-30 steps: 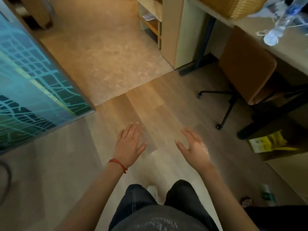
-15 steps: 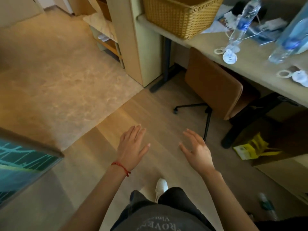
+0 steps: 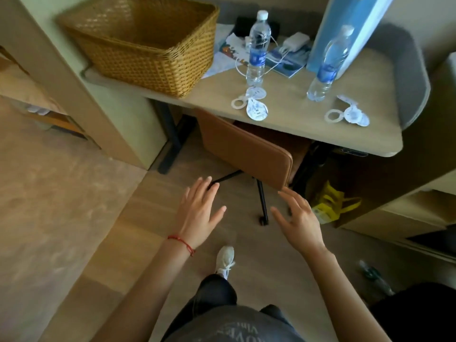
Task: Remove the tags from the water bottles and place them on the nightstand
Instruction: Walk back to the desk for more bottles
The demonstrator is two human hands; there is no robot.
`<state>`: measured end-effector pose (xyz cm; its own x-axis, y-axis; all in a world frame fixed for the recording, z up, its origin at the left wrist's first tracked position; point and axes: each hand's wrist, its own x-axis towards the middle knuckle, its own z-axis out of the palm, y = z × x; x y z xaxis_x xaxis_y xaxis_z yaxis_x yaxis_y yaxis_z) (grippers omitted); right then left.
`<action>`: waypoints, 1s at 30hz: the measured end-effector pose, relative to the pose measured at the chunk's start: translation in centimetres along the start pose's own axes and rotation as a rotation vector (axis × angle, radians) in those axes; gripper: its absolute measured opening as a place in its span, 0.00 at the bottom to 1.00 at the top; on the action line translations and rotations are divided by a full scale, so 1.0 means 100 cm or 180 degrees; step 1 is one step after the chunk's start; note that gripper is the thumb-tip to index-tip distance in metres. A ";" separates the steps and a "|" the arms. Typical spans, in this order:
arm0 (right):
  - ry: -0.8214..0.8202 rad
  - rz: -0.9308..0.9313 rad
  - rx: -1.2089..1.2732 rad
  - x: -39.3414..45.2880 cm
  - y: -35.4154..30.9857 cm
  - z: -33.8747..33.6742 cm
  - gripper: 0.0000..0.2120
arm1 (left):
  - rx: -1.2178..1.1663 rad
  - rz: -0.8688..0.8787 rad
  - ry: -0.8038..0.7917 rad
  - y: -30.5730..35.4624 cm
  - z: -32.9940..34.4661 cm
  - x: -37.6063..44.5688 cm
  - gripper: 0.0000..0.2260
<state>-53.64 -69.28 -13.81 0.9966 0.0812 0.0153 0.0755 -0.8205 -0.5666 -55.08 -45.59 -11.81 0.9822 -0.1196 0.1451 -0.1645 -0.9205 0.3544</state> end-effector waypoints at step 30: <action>0.0790 0.0298 0.0131 0.298 0.065 -0.084 0.20 | -0.0231 0.0258 0.0112 0.006 0.035 0.342 0.21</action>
<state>-23.16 -76.95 -10.10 0.9772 -0.1394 0.1598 -0.0138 -0.7939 -0.6079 -21.25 -51.58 -9.87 0.9618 -0.1782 0.2078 -0.2506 -0.8789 0.4059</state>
